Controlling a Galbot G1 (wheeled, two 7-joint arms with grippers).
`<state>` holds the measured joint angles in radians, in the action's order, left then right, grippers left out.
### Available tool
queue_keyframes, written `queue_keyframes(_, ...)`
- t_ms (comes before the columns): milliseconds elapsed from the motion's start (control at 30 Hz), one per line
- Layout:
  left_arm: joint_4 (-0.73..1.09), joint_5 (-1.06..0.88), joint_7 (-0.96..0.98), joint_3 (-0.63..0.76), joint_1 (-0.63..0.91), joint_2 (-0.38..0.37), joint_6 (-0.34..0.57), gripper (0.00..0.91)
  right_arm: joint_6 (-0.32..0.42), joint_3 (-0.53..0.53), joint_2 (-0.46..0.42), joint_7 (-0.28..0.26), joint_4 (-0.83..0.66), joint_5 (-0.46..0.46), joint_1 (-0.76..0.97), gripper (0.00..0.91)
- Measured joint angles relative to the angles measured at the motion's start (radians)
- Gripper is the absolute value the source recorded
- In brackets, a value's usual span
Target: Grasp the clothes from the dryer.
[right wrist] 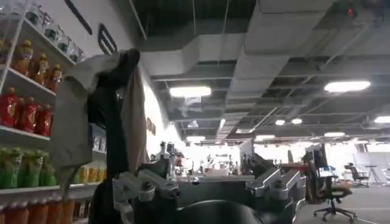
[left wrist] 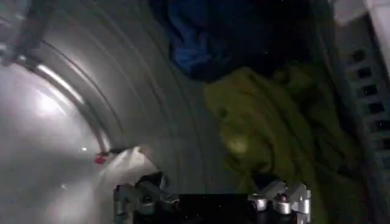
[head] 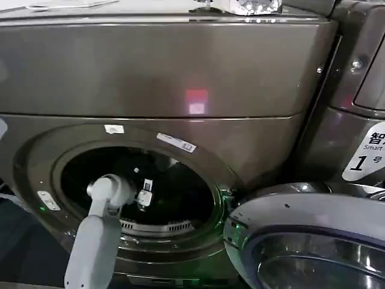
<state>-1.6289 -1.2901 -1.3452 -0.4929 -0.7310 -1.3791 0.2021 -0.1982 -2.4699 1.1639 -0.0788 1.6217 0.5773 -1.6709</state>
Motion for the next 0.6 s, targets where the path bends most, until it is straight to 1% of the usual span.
queue_keyframes(167, 0.033, 0.012, 0.000, -0.005, 0.001, -0.001, -0.014, 0.907, 0.000, 0.005, 0.000, 0.000, 0.007, 0.000, 0.002, 0.907)
queue_keyframes(533, 0.123, 0.052, 0.001, 0.004, 0.034, -0.006, -0.078, 0.907, 0.001, 0.011, 0.009, 0.000, 0.014, 0.001, 0.003, 0.907)
queue_keyframes(567, 0.130, 0.053, 0.001, 0.005, 0.036, -0.007, -0.082, 0.739, 0.001, 0.012, 0.009, 0.000, 0.015, 0.001, 0.003, 0.907)
queue_keyframes(600, 0.135, 0.055, 0.001, 0.005, 0.038, -0.007, -0.086, 0.080, 0.001, 0.012, 0.010, 0.000, 0.015, 0.001, 0.004, 0.907)
